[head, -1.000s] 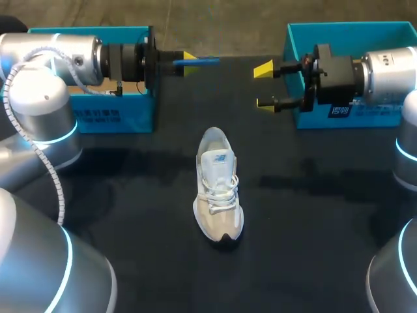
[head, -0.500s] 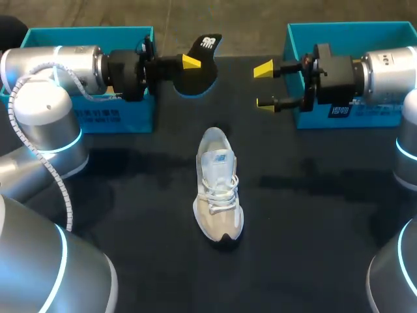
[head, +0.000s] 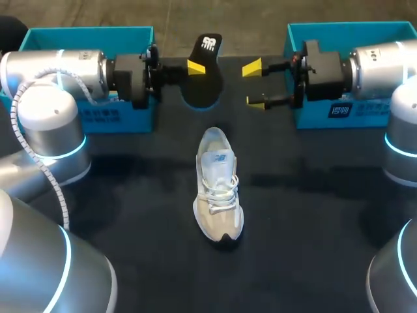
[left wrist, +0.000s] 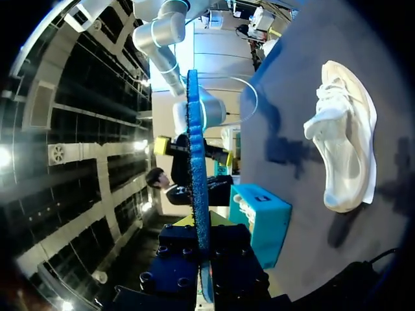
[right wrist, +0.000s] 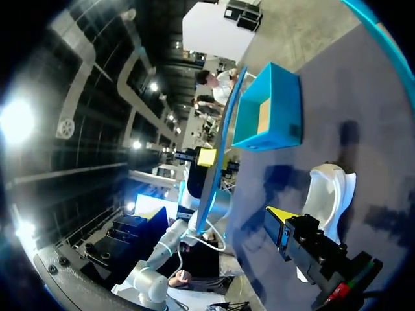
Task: Take the shoe out of the shoebox, open the shoe tongue, remove and reinsert the insole, then place the shoe into the shoebox
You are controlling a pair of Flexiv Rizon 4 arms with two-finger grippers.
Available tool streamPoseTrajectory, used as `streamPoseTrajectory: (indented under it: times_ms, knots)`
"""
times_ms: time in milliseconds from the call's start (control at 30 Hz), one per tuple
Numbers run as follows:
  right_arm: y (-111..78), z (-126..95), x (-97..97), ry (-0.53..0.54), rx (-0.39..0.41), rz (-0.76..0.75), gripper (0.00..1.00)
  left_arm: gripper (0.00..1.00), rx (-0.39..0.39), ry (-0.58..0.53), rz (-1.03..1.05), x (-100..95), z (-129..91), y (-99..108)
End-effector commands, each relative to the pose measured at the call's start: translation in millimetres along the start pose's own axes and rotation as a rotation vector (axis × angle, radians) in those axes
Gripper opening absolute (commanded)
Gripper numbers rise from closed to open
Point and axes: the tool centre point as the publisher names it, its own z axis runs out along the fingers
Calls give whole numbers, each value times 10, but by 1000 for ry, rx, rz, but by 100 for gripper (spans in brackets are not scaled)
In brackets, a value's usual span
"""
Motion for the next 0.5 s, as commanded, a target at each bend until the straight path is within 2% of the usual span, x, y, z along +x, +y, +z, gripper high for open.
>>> streamPoseTrajectory:
  times_ms: [33, 300, 467, 500]
  knots:
    - [132, 214, -50, 19, 26, -6, 100, 0, 5, 0, 16, 30, 81, -18]
    - [180, 374, -64, 35, 69, 3, 100, 0, 18, 5, 29, 59, 163, -22]
    - [174, 443, -80, 45, 93, 8, 86, 0, 24, 4, 40, 53, 191, -23]
    - [174, 451, -85, 46, 94, 9, 80, 0, 25, 4, 41, 52, 195, -24]
